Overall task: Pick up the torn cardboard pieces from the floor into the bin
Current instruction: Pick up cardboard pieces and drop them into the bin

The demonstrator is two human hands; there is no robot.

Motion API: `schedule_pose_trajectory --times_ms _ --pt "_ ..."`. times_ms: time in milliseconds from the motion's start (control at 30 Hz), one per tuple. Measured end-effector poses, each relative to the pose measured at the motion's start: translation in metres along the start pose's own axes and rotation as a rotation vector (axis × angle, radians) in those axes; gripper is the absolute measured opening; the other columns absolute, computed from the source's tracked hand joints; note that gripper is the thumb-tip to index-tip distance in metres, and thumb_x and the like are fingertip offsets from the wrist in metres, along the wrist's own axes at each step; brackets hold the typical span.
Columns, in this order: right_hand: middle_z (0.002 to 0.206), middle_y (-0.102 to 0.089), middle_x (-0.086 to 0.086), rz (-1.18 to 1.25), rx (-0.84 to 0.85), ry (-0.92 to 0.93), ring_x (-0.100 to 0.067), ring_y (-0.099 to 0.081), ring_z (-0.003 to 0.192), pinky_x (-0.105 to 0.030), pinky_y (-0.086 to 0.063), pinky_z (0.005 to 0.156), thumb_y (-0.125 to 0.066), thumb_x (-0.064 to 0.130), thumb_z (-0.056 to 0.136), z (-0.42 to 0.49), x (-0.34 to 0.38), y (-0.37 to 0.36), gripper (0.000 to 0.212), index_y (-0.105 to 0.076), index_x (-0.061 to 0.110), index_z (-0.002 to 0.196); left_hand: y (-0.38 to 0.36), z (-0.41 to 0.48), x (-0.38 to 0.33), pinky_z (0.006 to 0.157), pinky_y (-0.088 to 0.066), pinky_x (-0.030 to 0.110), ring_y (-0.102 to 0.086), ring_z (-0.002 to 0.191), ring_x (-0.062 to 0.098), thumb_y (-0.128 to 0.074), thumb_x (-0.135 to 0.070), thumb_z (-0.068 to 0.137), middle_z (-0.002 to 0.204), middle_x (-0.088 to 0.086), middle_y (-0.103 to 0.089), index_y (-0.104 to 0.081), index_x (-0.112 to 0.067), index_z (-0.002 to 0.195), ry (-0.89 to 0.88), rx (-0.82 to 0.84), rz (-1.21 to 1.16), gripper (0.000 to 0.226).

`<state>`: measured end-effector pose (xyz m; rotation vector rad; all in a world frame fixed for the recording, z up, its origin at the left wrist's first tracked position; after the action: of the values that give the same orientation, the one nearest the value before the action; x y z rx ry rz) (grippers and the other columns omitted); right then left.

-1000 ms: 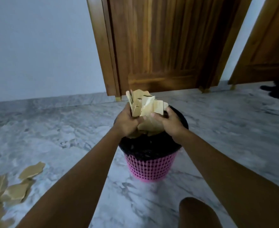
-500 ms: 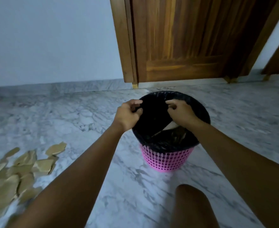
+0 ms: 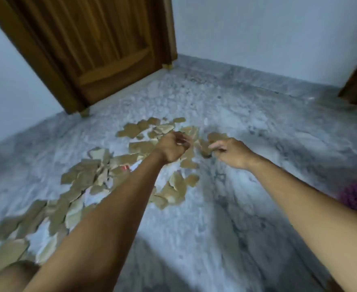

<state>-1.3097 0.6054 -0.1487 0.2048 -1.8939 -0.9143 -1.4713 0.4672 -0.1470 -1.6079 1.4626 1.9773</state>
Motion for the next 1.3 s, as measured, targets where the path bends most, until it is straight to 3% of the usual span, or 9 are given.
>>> schedule_pose_trajectory --times_ms 67,233,400,533,633,767,967,1100,1300 --pt "0.132 -0.064 0.000 -0.023 0.092 0.035 -0.018 -0.058 0.124 -0.030 -0.048 0.102 -0.062 0.024 0.094 0.022 0.032 -0.057 0.024 -0.069 0.025 0.117 0.041 -0.024 0.051 0.068 -0.049 0.011 -0.064 0.078 0.005 -0.064 -0.005 0.090 0.101 0.007 -0.069 -0.068 0.001 0.108 0.068 -0.025 0.035 0.019" --pt "0.119 -0.068 0.001 -0.150 0.257 0.035 -0.014 -0.063 0.101 -0.019 -0.044 0.080 -0.062 0.026 0.094 0.049 0.097 -0.154 0.029 -0.066 0.026 0.123 0.114 -0.061 0.152 0.070 -0.050 0.015 -0.065 0.084 0.015 -0.062 -0.008 0.089 0.094 0.000 -0.070 -0.071 -0.009 0.106 0.221 -0.011 0.115 0.019" --pt "0.115 -0.068 0.000 -0.240 0.326 0.021 -0.017 -0.064 0.100 -0.024 -0.047 0.086 -0.063 0.026 0.093 0.063 0.121 -0.201 0.033 -0.062 0.027 0.126 0.137 -0.074 0.194 0.074 -0.048 0.014 -0.065 0.093 0.011 -0.062 -0.019 0.087 0.098 -0.007 -0.070 -0.070 -0.028 0.101 0.316 0.014 0.088 0.019" --pt "0.117 -0.068 0.001 -0.327 0.360 -0.023 -0.019 -0.064 0.104 -0.031 -0.052 0.094 -0.065 0.026 0.089 0.078 0.104 -0.218 0.036 -0.061 0.032 0.124 0.118 -0.065 0.215 0.095 -0.048 0.025 -0.063 0.109 0.017 -0.060 -0.006 0.086 0.110 -0.004 -0.066 -0.069 -0.021 0.110 0.333 0.111 0.125 0.029" --pt "0.113 -0.066 0.003 -0.396 0.377 -0.045 -0.019 -0.062 0.105 -0.032 -0.053 0.092 -0.065 0.025 0.087 0.090 0.077 -0.219 0.039 -0.059 0.032 0.125 0.095 -0.055 0.219 0.092 -0.046 0.026 -0.061 0.111 0.021 -0.061 -0.002 0.086 0.116 0.004 -0.066 -0.066 -0.013 0.122 0.322 0.154 0.205 0.037" --pt "0.109 -0.067 0.004 -0.529 0.429 -0.024 -0.024 -0.065 0.102 -0.038 -0.055 0.086 -0.065 0.036 0.075 0.101 0.032 -0.227 0.014 -0.061 0.042 0.087 0.060 -0.053 0.244 0.090 -0.050 0.024 -0.064 0.104 0.017 -0.073 -0.014 0.081 0.112 -0.002 -0.069 -0.065 -0.018 0.118 0.394 0.223 0.190 0.038" --pt "0.129 -0.059 -0.006 -0.712 0.563 0.088 -0.030 -0.060 0.108 -0.031 -0.049 0.080 -0.066 0.032 0.086 0.117 0.010 -0.252 0.053 -0.051 0.018 0.135 0.043 -0.063 0.290 0.094 -0.050 0.029 -0.067 0.102 0.020 -0.081 -0.026 0.076 0.106 0.003 -0.072 -0.069 -0.012 0.113 0.506 0.188 0.188 0.042" --pt "0.125 -0.052 -0.005 -0.743 0.477 0.113 -0.036 -0.057 0.105 -0.050 -0.050 0.086 -0.039 0.066 0.065 0.141 -0.003 -0.252 0.056 -0.045 0.035 0.111 0.019 -0.058 0.291 0.093 -0.050 0.032 -0.065 0.107 0.023 -0.083 -0.035 0.071 0.115 0.005 -0.070 -0.062 -0.017 0.126 0.421 0.140 0.245 0.061" --pt "0.108 -0.063 -0.007 -0.662 0.393 0.150 -0.030 -0.064 0.100 -0.034 -0.049 0.079 -0.058 0.034 0.083 0.134 -0.047 -0.255 0.028 -0.052 0.024 0.109 -0.042 -0.038 0.287 0.097 -0.046 0.043 -0.051 0.122 0.027 -0.067 -0.060 0.064 0.131 0.001 -0.055 -0.054 -0.034 0.127 0.380 0.071 0.363 0.070"
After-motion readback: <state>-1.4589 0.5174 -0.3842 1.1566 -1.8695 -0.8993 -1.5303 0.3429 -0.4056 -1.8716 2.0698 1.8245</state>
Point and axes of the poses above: each hand's wrist, its own z-axis towards the middle knuckle, its own y-axis out of the back of the hand, x = y × z, the point moved 2 cm from there along z, towards the middle knuckle
